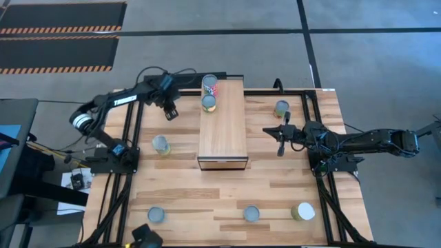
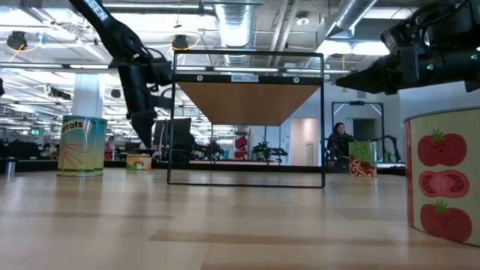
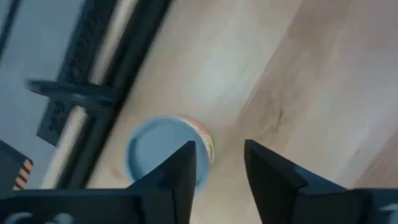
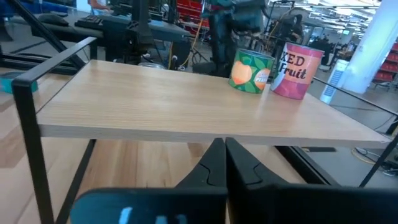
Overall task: Pick and place cans onto a shelf
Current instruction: Put the canned mushrooms on the shelf
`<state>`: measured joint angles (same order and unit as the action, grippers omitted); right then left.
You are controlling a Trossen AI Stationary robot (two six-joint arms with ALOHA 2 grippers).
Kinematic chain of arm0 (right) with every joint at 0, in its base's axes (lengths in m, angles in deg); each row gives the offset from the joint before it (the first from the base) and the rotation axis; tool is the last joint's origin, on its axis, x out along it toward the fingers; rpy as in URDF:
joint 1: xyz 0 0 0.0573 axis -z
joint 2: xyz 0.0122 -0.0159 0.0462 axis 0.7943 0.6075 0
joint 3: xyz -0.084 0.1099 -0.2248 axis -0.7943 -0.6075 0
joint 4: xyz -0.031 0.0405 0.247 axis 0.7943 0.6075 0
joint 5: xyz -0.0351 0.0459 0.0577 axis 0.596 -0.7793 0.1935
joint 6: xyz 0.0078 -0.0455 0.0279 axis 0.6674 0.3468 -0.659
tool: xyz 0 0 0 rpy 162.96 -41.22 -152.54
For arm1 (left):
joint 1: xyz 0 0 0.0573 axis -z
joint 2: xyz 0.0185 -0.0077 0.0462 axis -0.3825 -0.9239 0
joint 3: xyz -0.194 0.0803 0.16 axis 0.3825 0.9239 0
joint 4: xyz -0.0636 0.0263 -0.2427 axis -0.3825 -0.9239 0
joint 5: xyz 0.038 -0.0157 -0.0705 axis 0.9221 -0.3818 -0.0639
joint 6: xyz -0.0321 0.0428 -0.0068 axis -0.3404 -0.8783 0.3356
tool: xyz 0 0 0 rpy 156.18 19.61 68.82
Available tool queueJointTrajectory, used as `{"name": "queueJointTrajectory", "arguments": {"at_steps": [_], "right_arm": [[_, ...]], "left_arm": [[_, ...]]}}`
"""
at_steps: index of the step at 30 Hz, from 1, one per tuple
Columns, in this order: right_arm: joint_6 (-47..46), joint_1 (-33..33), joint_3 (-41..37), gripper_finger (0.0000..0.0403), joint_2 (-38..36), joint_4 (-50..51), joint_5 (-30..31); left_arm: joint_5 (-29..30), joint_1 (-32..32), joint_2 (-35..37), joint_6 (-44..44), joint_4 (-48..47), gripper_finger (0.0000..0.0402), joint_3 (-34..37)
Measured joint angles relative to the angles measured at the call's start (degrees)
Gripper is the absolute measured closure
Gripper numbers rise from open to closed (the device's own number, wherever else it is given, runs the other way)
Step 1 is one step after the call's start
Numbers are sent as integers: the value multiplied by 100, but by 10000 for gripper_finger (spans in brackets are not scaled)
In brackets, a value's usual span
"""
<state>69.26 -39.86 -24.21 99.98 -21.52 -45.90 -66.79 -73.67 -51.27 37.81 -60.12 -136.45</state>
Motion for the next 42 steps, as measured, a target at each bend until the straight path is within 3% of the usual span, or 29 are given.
{"name": "queueJointTrajectory", "arguments": {"at_steps": [9,17,26,31,38,42], "right_arm": [[87,17,0,398,0,-2,-45],[93,17,0,398,0,-32,-45],[93,17,1,396,0,-105,-43],[91,17,2,396,-2,-134,-43],[91,17,2,396,-2,-137,-41],[113,17,4,396,-2,-134,-41]], "left_arm": [[770,-16,-416,96,222,255,0],[342,-171,-439,8,425,269,2],[312,-323,-439,-78,625,287,299],[320,-323,-424,-132,723,311,438],[122,-249,-406,-117,611,392,439],[155,-35,-220,-119,191,395,442]]}}
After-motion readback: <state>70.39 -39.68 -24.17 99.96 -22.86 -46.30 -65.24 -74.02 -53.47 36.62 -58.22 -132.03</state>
